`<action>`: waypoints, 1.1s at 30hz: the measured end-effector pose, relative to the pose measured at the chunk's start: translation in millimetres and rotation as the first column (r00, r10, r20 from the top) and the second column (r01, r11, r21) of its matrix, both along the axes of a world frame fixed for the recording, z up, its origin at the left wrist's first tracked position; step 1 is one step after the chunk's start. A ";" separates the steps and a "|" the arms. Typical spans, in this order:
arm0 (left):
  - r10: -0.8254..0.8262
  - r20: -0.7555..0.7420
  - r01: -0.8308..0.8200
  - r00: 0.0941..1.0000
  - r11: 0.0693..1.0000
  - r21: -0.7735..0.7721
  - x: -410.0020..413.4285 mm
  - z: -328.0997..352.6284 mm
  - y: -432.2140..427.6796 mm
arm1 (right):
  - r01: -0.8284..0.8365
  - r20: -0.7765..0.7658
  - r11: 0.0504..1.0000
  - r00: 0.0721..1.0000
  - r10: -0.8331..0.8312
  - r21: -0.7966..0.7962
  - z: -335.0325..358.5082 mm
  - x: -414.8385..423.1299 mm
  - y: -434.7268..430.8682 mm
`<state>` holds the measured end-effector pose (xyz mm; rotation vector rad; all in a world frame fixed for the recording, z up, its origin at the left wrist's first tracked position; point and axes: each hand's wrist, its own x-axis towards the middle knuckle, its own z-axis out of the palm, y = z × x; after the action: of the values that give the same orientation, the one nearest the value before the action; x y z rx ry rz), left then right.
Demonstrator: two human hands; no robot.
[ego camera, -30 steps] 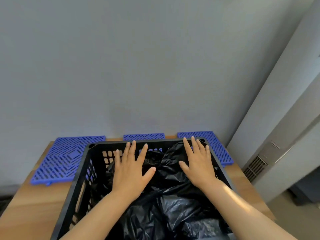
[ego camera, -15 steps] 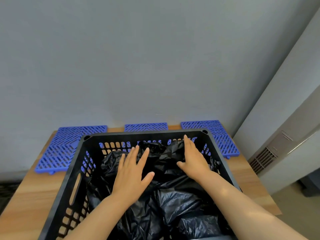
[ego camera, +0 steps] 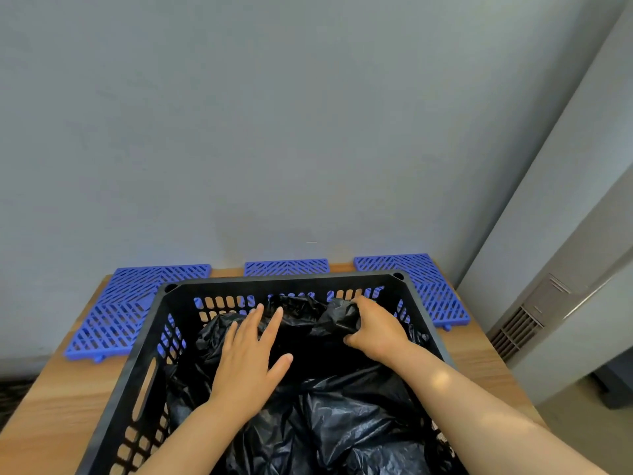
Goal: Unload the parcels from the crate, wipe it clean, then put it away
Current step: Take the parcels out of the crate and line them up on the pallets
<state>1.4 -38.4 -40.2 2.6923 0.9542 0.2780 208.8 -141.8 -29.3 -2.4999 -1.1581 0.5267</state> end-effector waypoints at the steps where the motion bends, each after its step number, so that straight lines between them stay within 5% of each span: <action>1: 0.005 0.001 -0.005 1.000 1.000 -0.001 -0.1 3.4 -1.1 | -0.004 -0.002 0.999 1.000 0.004 0.037 3.9 0.0 1.5; 11: 0.126 0.236 -0.116 0.964 0.992 -0.054 4.6 24.5 12.7 | -0.242 0.185 0.912 0.964 0.189 0.331 67.6 -9.8 18.4; 18: 0.295 0.446 -0.254 0.845 0.955 -0.151 8.5 57.7 24.4 | -0.163 0.162 0.686 0.985 0.067 0.709 91.1 -20.4 28.4; 24: 0.383 0.555 -0.188 0.739 0.908 -0.376 17.0 72.0 21.6 | -0.328 0.447 0.556 0.890 -0.089 0.764 86.8 -25.5 37.0; 29: 0.563 0.509 0.041 0.652 0.643 -0.764 33.5 83.8 19.5 | -0.469 0.637 0.569 0.760 -0.131 0.676 74.3 -23.3 48.0; 33: 0.662 0.433 0.131 0.611 0.455 -0.881 39.9 83.0 16.7 | -0.547 0.736 0.595 0.668 -0.113 0.588 52.6 -28.7 48.4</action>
<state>41.3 -21.7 42.7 1.2030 0.9093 0.6969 180.1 -93.4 23.3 -1.7063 -1.5436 -0.8912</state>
